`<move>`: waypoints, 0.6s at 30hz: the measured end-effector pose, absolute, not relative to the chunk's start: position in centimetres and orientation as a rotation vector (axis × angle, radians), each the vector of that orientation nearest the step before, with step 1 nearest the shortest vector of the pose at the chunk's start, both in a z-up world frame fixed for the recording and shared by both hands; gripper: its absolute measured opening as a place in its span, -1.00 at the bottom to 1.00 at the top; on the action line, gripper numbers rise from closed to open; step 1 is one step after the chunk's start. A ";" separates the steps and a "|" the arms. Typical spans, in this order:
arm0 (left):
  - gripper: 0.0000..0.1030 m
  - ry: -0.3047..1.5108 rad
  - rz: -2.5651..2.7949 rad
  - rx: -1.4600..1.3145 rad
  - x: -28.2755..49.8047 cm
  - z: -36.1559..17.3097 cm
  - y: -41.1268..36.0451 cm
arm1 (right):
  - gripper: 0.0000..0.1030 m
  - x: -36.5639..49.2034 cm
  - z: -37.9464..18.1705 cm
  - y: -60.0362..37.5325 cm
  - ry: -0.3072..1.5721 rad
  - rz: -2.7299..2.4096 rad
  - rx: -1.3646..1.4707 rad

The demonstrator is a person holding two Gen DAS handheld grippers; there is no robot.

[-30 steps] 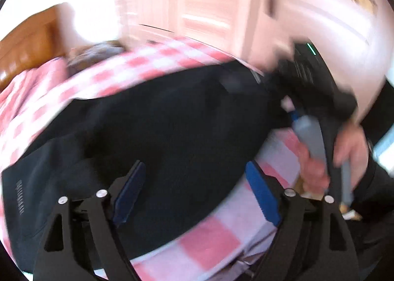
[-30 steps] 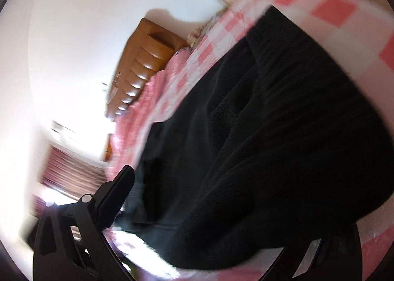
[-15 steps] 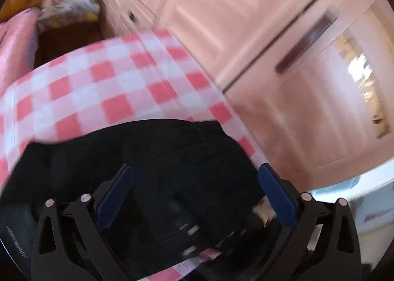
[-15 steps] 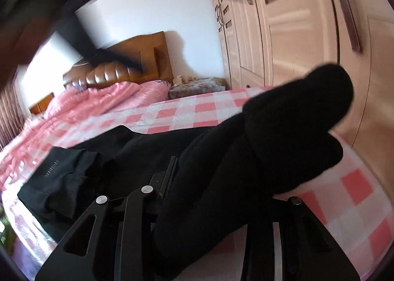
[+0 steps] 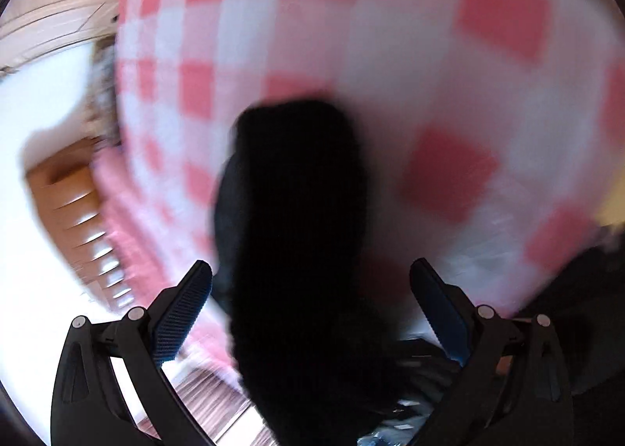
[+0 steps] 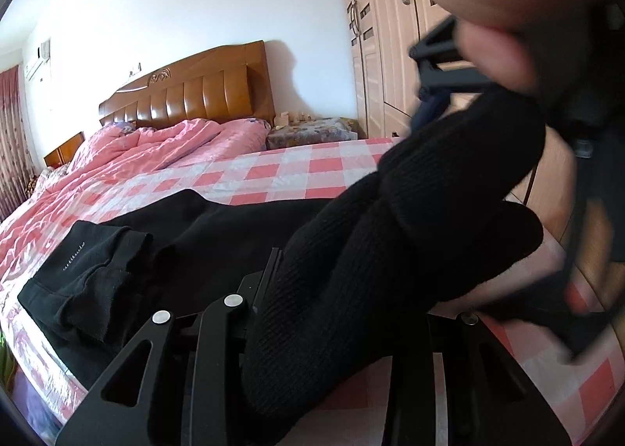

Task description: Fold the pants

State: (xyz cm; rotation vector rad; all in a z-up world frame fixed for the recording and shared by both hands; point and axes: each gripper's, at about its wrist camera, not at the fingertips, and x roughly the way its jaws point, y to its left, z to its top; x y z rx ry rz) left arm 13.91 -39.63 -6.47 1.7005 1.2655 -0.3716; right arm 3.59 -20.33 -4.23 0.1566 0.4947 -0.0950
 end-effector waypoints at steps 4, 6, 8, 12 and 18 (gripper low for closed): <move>-0.44 1.351 -0.415 1.567 16.0 -4.2 -37.7 | -0.32 3.4 -3.5 -19.4 0.493 -0.088 0.129; -0.47 1.305 -0.483 1.511 15.9 -1.8 -35.9 | -0.24 3.3 -3.0 -18.6 0.486 -0.080 0.113; -0.50 1.283 -0.509 1.426 16.5 0.7 -33.6 | 0.36 3.0 -2.9 -17.7 0.491 -0.066 0.094; -0.53 1.207 -0.581 1.171 17.6 7.0 -28.1 | 0.76 2.2 -3.6 -14.8 0.521 -0.003 0.038; -0.54 1.120 -0.619 0.723 18.6 16.6 -13.4 | 0.76 0.7 -2.2 -7.7 0.449 0.135 -0.148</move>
